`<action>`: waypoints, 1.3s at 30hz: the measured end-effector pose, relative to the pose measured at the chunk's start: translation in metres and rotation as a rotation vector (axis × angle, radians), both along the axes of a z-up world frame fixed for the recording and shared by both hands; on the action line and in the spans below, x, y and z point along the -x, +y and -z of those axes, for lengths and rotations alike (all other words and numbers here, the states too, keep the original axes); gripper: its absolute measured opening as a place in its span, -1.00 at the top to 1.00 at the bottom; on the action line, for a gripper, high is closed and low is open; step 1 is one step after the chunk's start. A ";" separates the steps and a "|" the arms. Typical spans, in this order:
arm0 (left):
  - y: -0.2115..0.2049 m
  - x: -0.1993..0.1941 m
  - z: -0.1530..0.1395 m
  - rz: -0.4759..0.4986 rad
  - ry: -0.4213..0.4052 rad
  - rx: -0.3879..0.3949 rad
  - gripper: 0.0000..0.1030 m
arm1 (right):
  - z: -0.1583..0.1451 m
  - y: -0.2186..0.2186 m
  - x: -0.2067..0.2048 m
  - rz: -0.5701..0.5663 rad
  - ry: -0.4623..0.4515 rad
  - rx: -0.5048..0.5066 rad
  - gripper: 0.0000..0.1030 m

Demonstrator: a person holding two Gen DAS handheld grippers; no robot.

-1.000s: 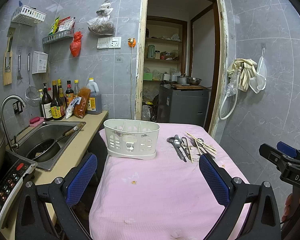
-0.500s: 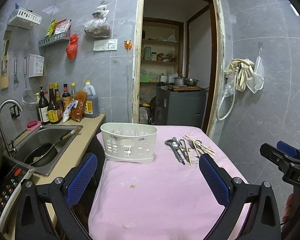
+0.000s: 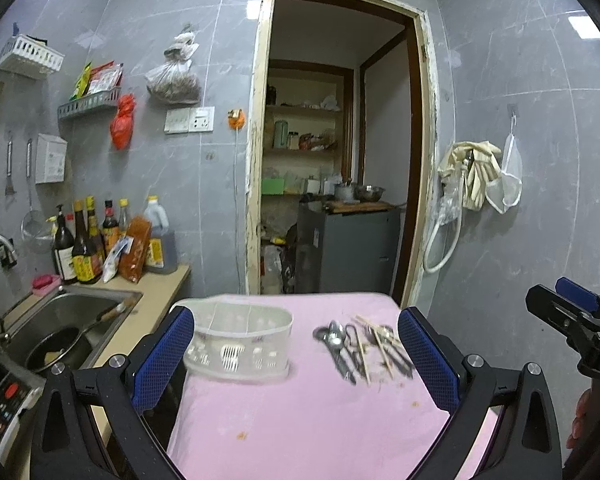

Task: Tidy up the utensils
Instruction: 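Move the left tool over a metal spoon while the right tool reaches another spoon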

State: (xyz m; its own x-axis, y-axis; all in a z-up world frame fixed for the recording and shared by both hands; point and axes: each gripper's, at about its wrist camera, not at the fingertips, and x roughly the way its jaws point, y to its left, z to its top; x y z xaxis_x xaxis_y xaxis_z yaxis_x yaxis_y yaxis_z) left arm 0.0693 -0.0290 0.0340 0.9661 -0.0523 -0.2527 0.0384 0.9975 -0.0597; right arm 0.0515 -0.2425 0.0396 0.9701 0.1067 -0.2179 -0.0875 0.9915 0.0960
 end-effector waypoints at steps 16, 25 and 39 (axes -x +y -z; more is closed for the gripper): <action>-0.053 -0.129 0.027 0.039 0.016 -0.018 -0.99 | 0.029 -0.063 -0.157 -0.069 0.068 0.000 -0.98; -0.094 -0.205 0.071 0.084 0.107 -0.019 -0.89 | 0.091 -0.091 -0.244 -0.131 0.218 -0.037 -0.59; -0.103 -0.304 0.157 -0.025 0.412 0.020 -0.16 | 0.202 -0.101 -0.346 -0.215 0.535 -0.132 0.30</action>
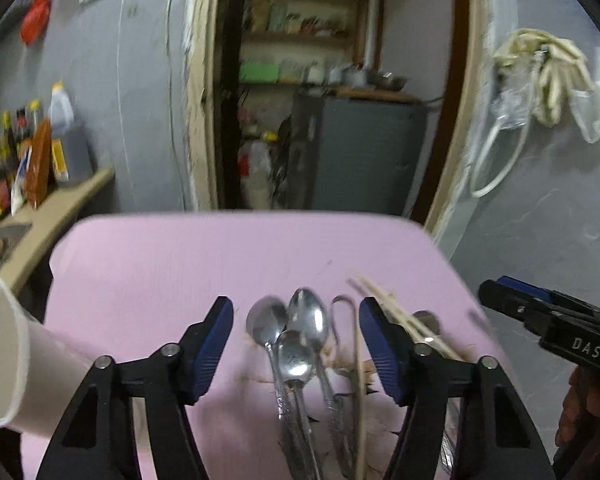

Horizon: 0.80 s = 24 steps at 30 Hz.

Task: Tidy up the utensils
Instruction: 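Move the left tool over a metal spoon while the right tool reaches another spoon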

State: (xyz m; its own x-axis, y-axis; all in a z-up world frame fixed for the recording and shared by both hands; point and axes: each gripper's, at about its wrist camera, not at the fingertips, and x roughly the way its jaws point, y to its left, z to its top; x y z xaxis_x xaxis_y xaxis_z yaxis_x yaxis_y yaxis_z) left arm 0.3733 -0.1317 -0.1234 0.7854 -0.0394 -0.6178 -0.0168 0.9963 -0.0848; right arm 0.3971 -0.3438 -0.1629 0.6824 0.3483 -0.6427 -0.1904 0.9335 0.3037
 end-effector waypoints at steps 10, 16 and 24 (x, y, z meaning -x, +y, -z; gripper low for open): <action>0.019 -0.045 0.039 -0.056 0.210 0.055 0.12 | 0.040 0.008 -0.023 -0.076 0.135 -0.003 0.43; 0.010 -0.058 0.046 0.005 0.282 0.006 0.20 | 0.047 0.015 -0.031 -0.144 0.187 0.029 0.49; 0.009 -0.073 0.041 0.027 0.357 -0.028 0.51 | 0.049 0.016 -0.046 -0.247 0.242 0.023 0.50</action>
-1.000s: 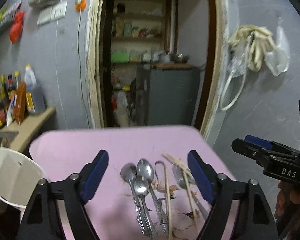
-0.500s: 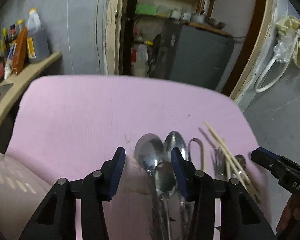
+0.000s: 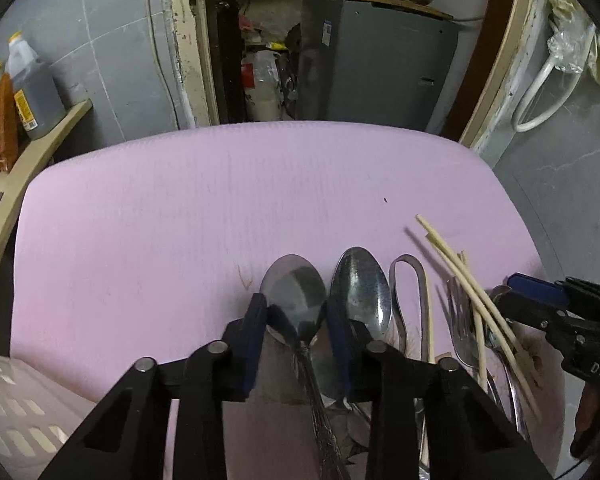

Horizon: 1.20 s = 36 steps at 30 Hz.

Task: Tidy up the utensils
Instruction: 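Move the left tool over a metal spoon while the right tool reaches another spoon, then close the left gripper on a spoon while the right gripper closes on another spoon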

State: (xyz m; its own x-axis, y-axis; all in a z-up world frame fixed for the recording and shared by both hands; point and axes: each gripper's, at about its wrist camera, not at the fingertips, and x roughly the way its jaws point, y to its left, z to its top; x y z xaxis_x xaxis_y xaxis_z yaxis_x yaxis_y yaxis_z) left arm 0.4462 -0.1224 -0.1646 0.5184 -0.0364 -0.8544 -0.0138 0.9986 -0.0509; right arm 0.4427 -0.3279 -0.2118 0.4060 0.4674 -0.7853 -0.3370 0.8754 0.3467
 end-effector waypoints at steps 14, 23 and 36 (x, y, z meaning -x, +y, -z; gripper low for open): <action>0.006 -0.015 -0.008 -0.001 0.089 -0.066 0.67 | 0.007 0.006 -0.014 -0.151 0.068 -0.014 0.76; 0.009 -0.014 -0.020 -0.014 0.092 -0.075 0.90 | -0.011 -0.001 0.001 -0.118 0.011 -0.009 0.94; 0.013 0.043 -0.054 0.024 -0.116 0.133 0.96 | -0.090 -0.002 0.059 0.145 -0.360 0.161 0.94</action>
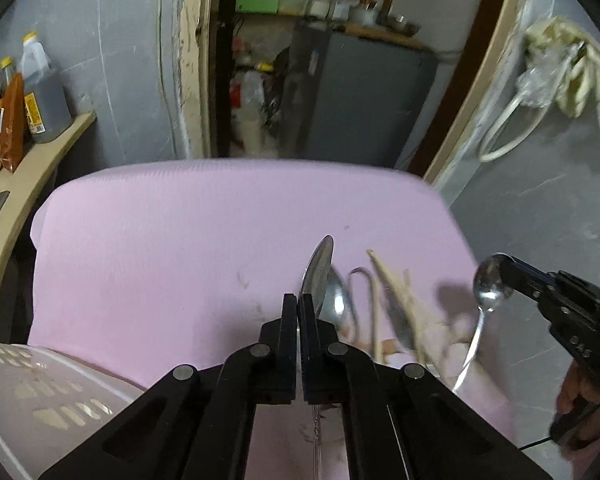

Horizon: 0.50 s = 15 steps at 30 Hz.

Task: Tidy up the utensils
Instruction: 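Close the left gripper on a spoon while the right gripper closes on another spoon, then lift both held spoons and carry them over the white utensil holder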

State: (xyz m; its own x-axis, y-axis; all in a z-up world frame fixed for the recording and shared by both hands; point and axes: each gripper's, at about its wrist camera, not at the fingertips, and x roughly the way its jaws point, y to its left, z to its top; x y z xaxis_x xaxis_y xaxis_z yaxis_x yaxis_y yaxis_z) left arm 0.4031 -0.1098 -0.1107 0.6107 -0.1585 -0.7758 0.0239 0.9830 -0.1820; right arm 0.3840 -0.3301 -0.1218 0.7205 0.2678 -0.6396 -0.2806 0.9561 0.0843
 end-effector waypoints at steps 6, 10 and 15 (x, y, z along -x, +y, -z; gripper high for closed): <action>-0.002 0.020 -0.031 0.037 -0.190 0.076 0.96 | -0.046 0.006 0.027 0.129 -0.170 0.085 0.94; -0.001 0.034 -0.057 0.044 -0.293 0.123 0.97 | -0.088 0.013 0.051 0.172 -0.279 0.095 0.94; 0.018 0.050 -0.093 0.034 -0.395 0.174 0.96 | -0.140 0.035 0.078 0.186 -0.386 0.094 0.94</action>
